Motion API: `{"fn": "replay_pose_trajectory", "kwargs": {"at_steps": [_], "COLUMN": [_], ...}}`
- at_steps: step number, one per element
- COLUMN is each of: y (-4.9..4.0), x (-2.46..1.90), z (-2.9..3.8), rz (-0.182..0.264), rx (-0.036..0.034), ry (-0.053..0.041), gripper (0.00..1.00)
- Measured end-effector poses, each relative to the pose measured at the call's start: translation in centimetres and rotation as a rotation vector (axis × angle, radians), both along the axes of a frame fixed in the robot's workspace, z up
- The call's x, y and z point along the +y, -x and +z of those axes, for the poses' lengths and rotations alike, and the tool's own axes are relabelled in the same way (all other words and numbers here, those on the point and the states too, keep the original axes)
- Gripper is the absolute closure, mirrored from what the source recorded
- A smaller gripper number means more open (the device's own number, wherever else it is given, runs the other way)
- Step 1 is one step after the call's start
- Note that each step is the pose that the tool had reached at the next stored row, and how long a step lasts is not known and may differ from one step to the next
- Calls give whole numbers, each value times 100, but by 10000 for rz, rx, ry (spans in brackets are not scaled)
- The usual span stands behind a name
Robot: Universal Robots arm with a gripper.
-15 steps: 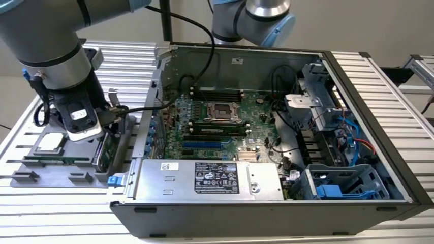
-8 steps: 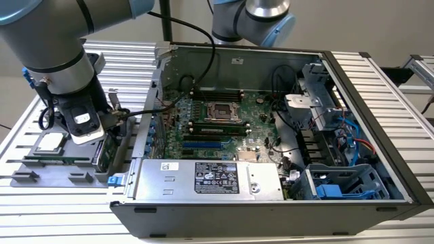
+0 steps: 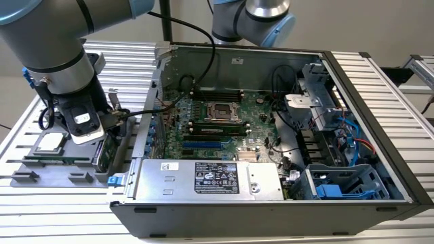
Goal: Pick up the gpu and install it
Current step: 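Pick up the gpu and move the gpu toward the slot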
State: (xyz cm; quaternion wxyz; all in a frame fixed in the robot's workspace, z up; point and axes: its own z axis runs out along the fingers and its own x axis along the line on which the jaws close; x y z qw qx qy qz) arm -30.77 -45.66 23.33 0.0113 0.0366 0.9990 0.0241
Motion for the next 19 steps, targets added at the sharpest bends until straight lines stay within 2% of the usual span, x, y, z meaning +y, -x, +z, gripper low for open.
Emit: {"fn": "replay_pose_trajectory", "kwargs": {"at_steps": [19], "y": [0], "x": [0], "z": [0], "rz": [0], "rx": [-10], "ry": [0], "gripper": [100]}}
